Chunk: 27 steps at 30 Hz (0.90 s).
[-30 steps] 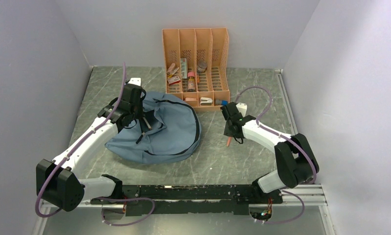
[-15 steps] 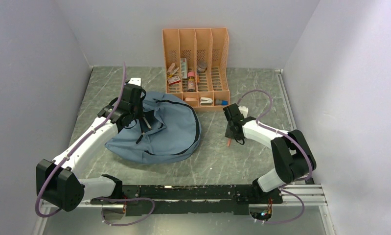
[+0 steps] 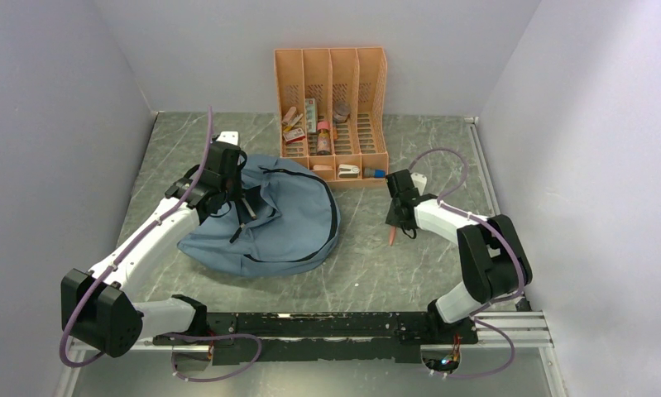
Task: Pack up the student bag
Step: Pick up the stationery from the center of the board.
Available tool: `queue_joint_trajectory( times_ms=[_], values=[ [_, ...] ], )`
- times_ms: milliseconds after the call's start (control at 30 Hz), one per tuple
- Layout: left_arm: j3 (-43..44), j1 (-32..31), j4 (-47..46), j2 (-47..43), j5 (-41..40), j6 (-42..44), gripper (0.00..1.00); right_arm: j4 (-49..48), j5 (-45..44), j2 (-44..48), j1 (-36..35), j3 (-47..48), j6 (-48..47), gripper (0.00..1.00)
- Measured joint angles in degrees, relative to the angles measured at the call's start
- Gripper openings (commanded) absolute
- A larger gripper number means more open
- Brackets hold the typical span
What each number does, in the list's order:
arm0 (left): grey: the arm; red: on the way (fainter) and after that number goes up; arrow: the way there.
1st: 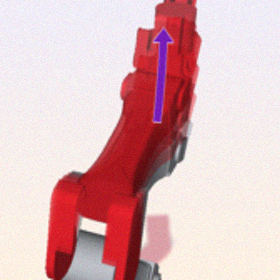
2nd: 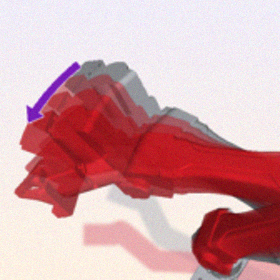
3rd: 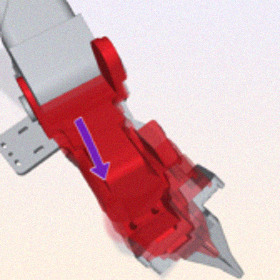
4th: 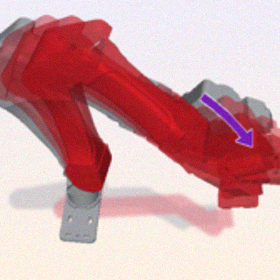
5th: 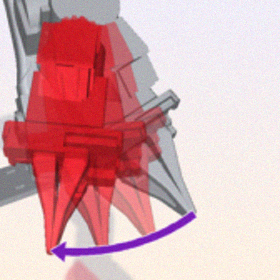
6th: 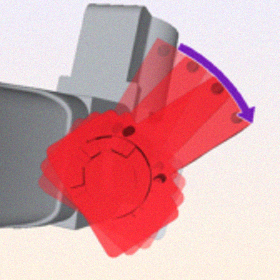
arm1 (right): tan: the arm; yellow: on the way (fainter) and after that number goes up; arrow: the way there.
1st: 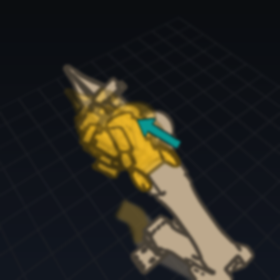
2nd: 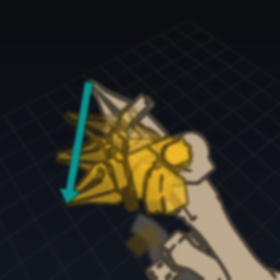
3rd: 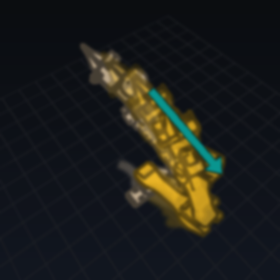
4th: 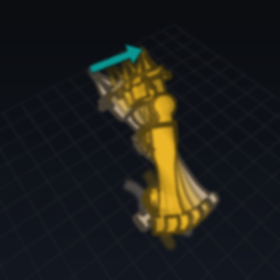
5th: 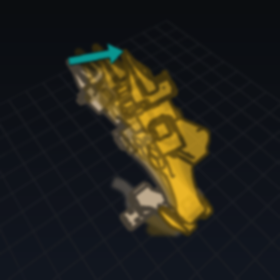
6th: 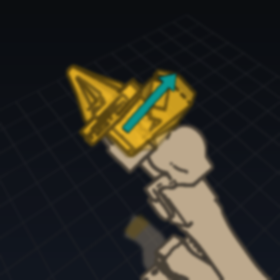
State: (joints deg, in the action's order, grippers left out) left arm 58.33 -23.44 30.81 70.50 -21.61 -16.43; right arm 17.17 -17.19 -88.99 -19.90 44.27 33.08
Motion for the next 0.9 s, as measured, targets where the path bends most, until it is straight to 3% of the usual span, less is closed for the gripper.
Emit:
queue_joint_trajectory(
  times_ms=[233, 500, 667, 800, 900],
  values=[
    [0.0, 0.0, 0.0, 0.0, 0.0, 0.0, 0.05, -1.7, 1.3, -0.4, 1.6, 0.0, -1.1, 0.0],
    [0.0, 0.0, 0.0, 0.0, 0.0, 0.0, 0.05, -0.7, 1.7, 0.9, 1.7, 0.1, -2.3, 0.0],
    [0.0, 0.0, 0.0, 0.0, 0.0, 0.0, 0.05, 1.0, 2.0, 8.2, 1.7, 0.8, -3.5, 0.0],
    [0.0, 0.0, 0.0, 0.0, 0.0, 0.0, 0.05, -2.7, 8.1, 16.2, 1.7, 1.4, -4.1, 0.0],
    [0.0, 0.0, 0.0, 0.0, 0.0, 0.0, 0.05, -5.8, 14.5, 16.8, 0.8, 3.0, -3.7, 0.0]
  ],
)
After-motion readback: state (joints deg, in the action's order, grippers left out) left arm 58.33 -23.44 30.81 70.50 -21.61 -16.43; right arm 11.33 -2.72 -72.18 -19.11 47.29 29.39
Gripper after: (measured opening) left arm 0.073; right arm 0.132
